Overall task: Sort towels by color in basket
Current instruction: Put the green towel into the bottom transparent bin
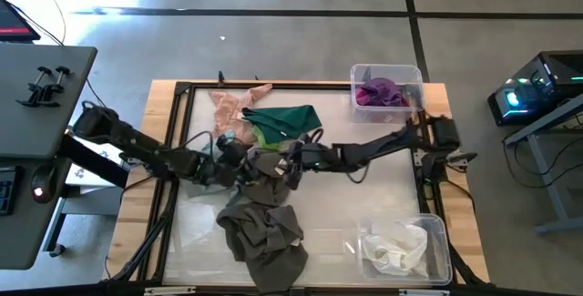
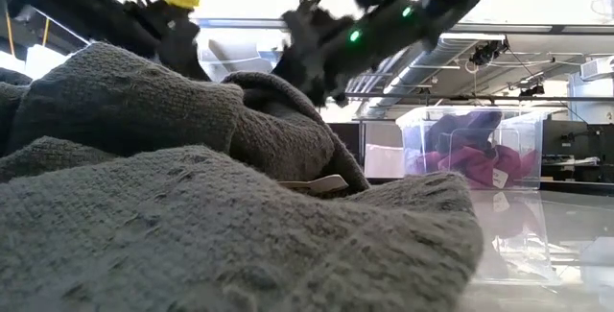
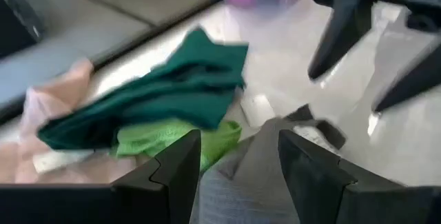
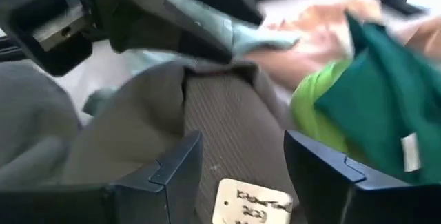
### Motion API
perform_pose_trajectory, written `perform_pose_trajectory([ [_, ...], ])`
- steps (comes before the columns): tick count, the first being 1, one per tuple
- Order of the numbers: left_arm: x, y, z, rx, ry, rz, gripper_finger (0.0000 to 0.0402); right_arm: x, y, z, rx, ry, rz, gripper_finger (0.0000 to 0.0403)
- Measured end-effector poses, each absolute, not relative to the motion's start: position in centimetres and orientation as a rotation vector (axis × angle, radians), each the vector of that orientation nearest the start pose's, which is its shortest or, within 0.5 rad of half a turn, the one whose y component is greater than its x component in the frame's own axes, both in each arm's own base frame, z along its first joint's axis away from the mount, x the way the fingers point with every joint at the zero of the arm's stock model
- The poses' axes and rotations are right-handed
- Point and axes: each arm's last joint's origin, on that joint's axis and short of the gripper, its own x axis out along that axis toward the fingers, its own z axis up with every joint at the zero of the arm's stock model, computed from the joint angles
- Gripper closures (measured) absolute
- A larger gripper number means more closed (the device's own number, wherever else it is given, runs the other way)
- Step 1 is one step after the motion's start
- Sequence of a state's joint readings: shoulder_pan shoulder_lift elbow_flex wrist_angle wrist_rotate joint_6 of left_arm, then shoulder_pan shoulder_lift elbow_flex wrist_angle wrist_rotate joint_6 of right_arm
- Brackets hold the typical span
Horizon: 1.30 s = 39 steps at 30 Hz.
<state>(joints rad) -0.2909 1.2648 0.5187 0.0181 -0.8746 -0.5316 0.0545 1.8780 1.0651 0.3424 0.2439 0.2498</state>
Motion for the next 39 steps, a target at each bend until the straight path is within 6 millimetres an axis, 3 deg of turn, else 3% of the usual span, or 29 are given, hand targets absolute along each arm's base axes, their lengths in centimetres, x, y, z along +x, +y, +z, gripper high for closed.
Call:
perform_pose_trajectory([
  [5, 22.1, -2.9, 16.9, -0.118, 0.467, 0.737, 0.0218, 41.0, 1.0, 13.8, 0.228, 0.522, -0.287, 0.0203],
  [9, 21.7, -1.6, 16.0, -0.156, 0.483, 0.796, 0.0218, 41.2, 0.5, 12.4, 0.307, 0.555, -0.344, 0.0203],
  [16, 20.9, 0.1, 14.5, -0.192, 0.445, 0.825, 0.0218, 40.9, 1.2, 12.1, 0.265, 0.628, -0.283, 0.0203],
  [25, 21.4, 0.2, 15.5, -0.007, 0.325, 0.698, 0.0218, 40.7, 4.1, 12.1, 0.173, 0.643, -0.172, 0.0204],
  [31, 21.8, 1.1, 15.7, -0.050, 0.324, 0.571, 0.0218, 40.7, 4.2, 12.1, 0.169, 0.638, -0.180, 0.0204],
  [39, 21.7, 2.9, 14.8, -0.040, 0.383, 0.638, 0.0217, 40.8, 4.1, 12.2, 0.171, 0.633, -0.183, 0.0204],
])
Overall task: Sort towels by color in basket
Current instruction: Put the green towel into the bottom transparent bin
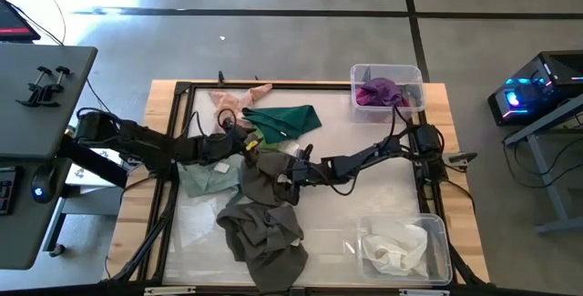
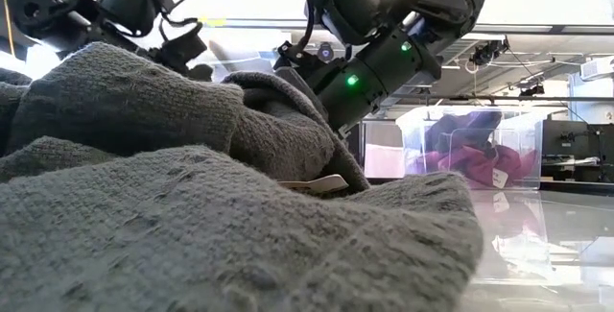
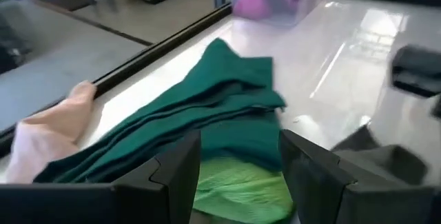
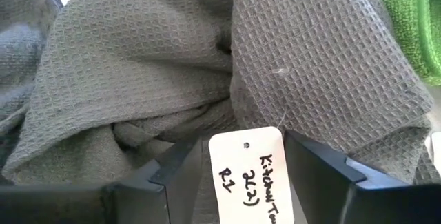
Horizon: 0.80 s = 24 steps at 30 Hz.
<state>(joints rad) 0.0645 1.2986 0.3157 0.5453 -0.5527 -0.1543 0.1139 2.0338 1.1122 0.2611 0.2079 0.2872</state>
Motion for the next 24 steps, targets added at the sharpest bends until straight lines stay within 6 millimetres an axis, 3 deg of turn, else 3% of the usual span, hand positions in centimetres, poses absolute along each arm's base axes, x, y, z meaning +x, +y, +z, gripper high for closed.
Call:
perform_pose_trajectory([
  [11, 22.3, 3.5, 10.9, -0.071, 0.568, 0.564, 0.0219, 40.8, 4.0, 12.2, 0.172, 0.633, -0.185, 0.0204],
  [16, 23.0, 3.6, 9.9, -0.013, 0.556, 0.567, 0.0234, 40.8, 4.0, 12.2, 0.172, 0.633, -0.185, 0.0204],
  [20, 23.8, 3.7, 9.4, 0.012, 0.546, 0.558, 0.0272, 40.8, 3.9, 12.2, 0.168, 0.621, -0.233, 0.0204],
  [24, 24.6, 3.1, 9.6, 0.038, 0.556, 0.516, 0.0352, 40.6, 4.5, 12.3, 0.096, 0.595, -0.335, 0.0204],
])
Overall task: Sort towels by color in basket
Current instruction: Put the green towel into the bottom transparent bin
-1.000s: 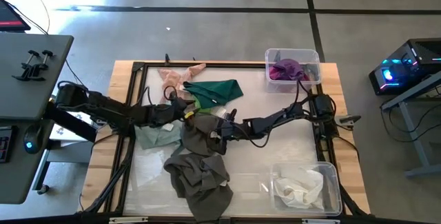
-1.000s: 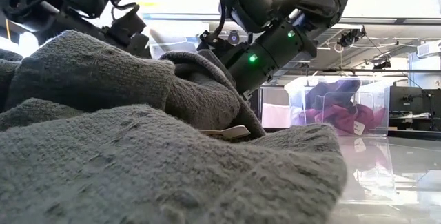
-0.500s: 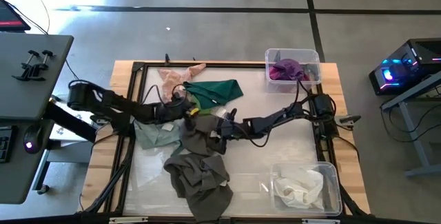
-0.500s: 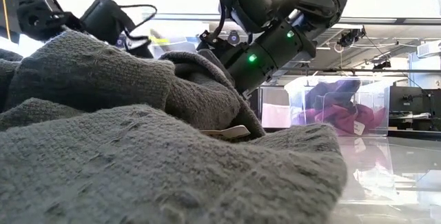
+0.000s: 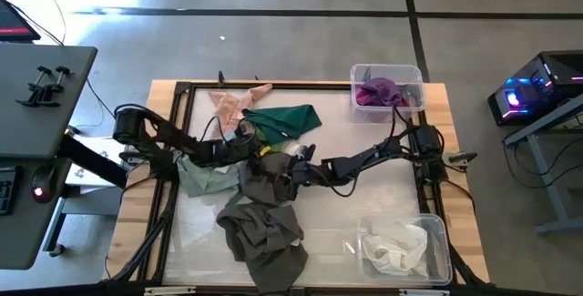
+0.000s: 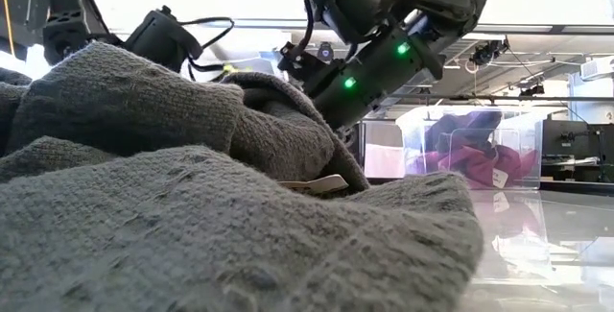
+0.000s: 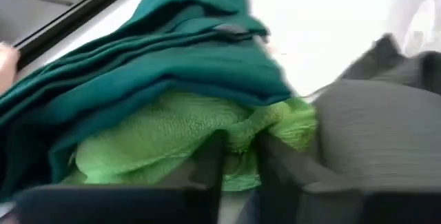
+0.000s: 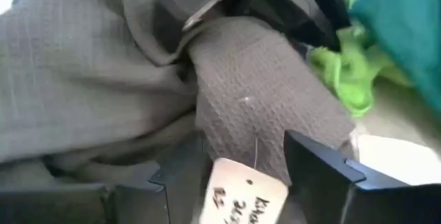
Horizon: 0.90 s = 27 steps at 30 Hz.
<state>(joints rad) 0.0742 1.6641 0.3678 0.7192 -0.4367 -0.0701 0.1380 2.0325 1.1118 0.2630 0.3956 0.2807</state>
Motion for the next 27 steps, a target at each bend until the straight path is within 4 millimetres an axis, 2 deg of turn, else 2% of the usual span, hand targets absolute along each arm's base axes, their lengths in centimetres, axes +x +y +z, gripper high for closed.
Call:
perform_pose_trajectory([
  [2, 24.9, 2.4, 10.0, 0.074, 0.545, 0.489, 0.0387, 40.3, 5.1, 12.9, 0.060, 0.596, -0.340, 0.0204],
  [6, 25.2, 0.5, 12.1, 0.174, 0.485, 0.455, 0.0389, 39.1, 6.0, 16.1, 0.003, 0.577, -0.383, 0.0204],
  [9, 25.4, -1.8, 14.6, 0.247, 0.438, 0.385, 0.0399, 37.7, 6.7, 18.7, -0.082, 0.569, -0.445, 0.0204],
  [13, 25.3, -5.4, 18.3, 0.373, 0.368, 0.286, 0.0398, 36.5, 7.9, 20.8, -0.177, 0.552, -0.437, 0.0204],
  [15, 25.2, -7.0, 19.8, 0.442, 0.325, 0.267, 0.0399, 36.5, 8.4, 21.0, -0.204, 0.539, -0.414, 0.0204],
  [19, 24.7, -9.2, 21.5, 0.556, 0.276, 0.228, 0.0400, 36.9, 8.9, 20.5, -0.233, 0.523, -0.396, 0.0204],
  [27, 24.7, -9.9, 21.6, 0.556, 0.269, 0.210, 0.0401, 39.2, 9.4, 18.6, -0.304, 0.414, -0.299, 0.0204],
])
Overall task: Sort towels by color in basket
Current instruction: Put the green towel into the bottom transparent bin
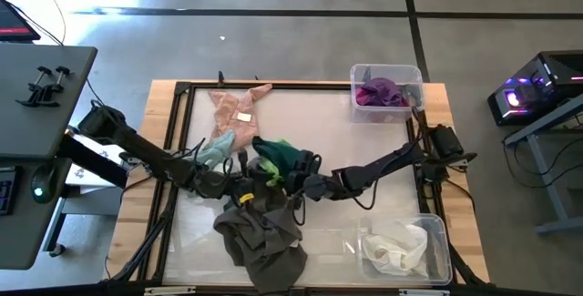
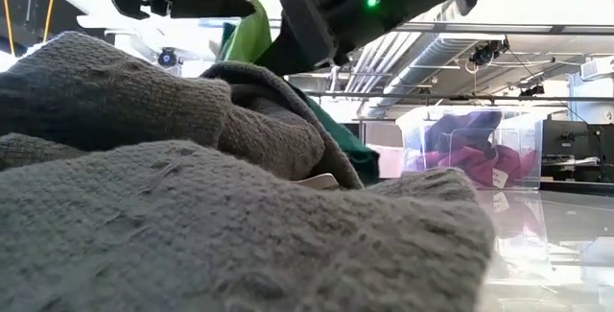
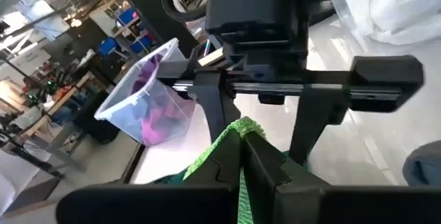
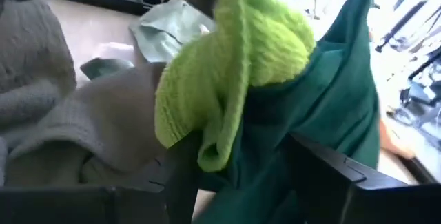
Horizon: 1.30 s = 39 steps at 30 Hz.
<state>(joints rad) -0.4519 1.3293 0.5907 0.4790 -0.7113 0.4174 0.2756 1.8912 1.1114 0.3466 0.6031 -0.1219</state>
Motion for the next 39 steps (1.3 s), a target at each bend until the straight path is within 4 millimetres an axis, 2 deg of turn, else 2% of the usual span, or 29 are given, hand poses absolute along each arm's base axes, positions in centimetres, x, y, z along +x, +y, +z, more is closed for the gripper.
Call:
perform_pose_trajectory([
  [3, 24.6, -9.9, 21.5, 0.562, 0.281, 0.212, 0.0401, 38.9, 9.1, 18.2, -0.356, 0.465, -0.353, 0.0204],
  [7, 24.3, -10.3, 21.4, 0.607, 0.294, 0.254, 0.0401, 37.5, 8.3, 18.1, -0.465, 0.600, -0.517, 0.0204],
  [11, 23.6, -10.8, 21.5, 0.669, 0.324, 0.399, 0.0401, 35.5, 6.7, 19.7, -0.374, 0.579, -0.850, 0.0204],
  [14, 23.3, -11.2, 21.5, 0.685, 0.330, 0.457, 0.0401, 34.3, 5.7, 20.6, -0.278, 0.565, -0.925, 0.0204],
  [19, 23.1, -11.5, 21.5, 0.686, 0.321, 0.437, 0.0401, 34.2, 5.9, 22.0, -0.229, 0.591, -0.767, 0.0204],
  [22, 23.2, -11.6, 21.8, 0.669, 0.299, 0.433, 0.0401, 35.1, 6.9, 22.2, -0.274, 0.608, -0.521, 0.0204],
  [25, 23.4, -11.8, 22.1, 0.636, 0.260, 0.389, 0.0401, 36.3, 8.6, 22.1, -0.359, 0.549, -0.269, 0.0204],
  [28, 23.5, -12.1, 22.4, 0.612, 0.215, 0.297, 0.0401, 37.6, 9.0, 21.4, -0.408, 0.468, -0.260, 0.0204],
  [34, 23.7, -12.5, 22.9, 0.600, 0.136, 0.172, 0.0401, 40.3, 7.2, 18.2, -0.346, 0.378, -0.343, 0.0207],
  [36, 23.7, -12.6, 23.1, 0.603, 0.119, 0.164, 0.0401, 40.8, 6.8, 17.0, -0.304, 0.371, -0.320, 0.0219],
  [39, 23.4, -12.8, 23.3, 0.607, 0.123, 0.225, 0.0401, 41.4, 6.5, 15.8, -0.224, 0.360, -0.212, 0.0264],
])
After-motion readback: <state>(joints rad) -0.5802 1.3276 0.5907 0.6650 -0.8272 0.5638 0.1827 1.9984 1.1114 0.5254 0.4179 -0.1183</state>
